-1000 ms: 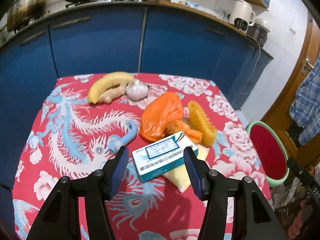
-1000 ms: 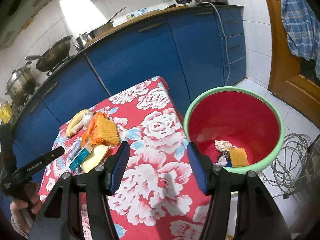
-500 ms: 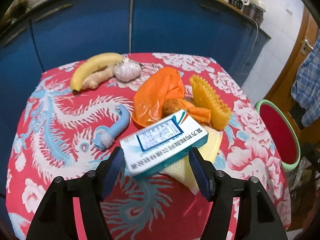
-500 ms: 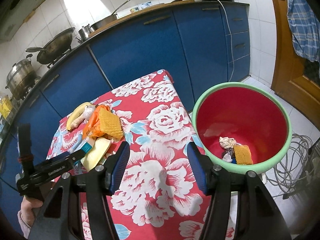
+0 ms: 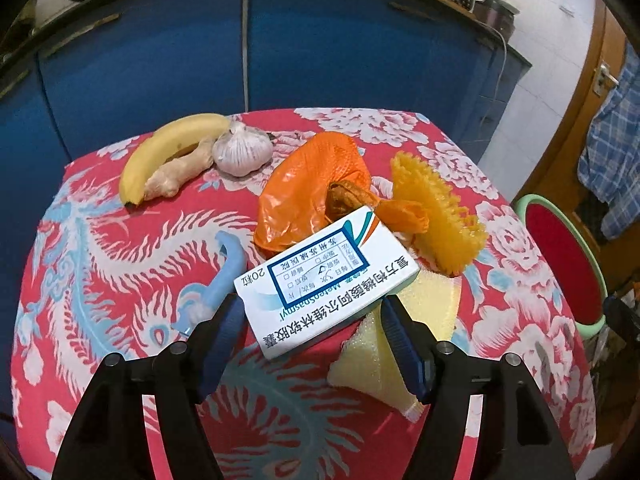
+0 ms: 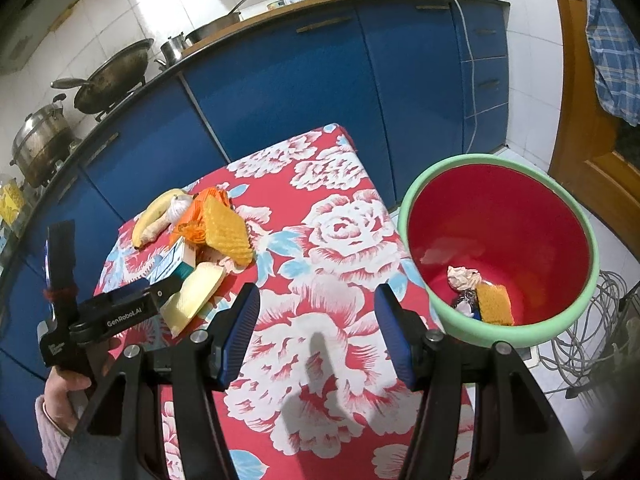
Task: Collect trash
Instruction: 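Grasp the blue brush with the left tool while the right tool grasps a long yellow foam net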
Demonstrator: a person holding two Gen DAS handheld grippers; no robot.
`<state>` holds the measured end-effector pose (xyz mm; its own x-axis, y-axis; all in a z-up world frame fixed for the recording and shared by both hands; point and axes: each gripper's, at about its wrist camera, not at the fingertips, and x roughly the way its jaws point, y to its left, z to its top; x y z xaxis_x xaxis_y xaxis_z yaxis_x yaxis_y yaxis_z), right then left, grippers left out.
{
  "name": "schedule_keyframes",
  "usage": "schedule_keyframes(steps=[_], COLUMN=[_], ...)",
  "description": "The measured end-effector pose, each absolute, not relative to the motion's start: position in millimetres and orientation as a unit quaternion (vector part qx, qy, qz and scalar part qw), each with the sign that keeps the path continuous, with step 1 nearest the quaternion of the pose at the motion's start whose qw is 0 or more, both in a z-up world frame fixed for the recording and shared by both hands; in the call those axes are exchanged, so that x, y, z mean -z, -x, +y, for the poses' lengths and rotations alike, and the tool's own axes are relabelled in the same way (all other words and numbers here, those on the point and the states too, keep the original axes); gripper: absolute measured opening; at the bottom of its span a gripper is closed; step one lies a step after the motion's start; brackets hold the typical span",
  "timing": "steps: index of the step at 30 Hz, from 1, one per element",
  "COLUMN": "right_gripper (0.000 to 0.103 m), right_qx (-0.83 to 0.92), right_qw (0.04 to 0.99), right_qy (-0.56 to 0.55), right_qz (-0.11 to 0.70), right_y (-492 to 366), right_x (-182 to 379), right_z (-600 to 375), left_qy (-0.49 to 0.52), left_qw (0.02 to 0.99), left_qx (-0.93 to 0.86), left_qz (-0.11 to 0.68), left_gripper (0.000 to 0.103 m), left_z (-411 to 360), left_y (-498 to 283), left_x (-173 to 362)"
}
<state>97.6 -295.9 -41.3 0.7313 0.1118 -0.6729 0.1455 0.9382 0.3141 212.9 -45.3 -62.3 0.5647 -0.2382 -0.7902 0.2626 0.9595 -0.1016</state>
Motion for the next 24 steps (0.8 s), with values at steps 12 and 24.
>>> schedule_keyframes(steps=[12,24], right_gripper=[0.061,0.061], right_qx=[-0.001,-0.033], right_qw=[0.911,0.914], right_qy=[-0.170,-0.124], right_qz=[0.376,0.385], right_y=[-110.6,-140.5], right_x=[47.7,46.2], right_z=[-286.3,-254.0], left_qy=[-0.033,0.003], left_qw=[0.892,0.904], left_qx=[0.142,0.080], left_qz=[0.428,0.420], left_gripper=[0.077,0.077], left_z=[-35.5,0.7], left_y=[-211.7,-223.2], left_x=[48.7,44.9])
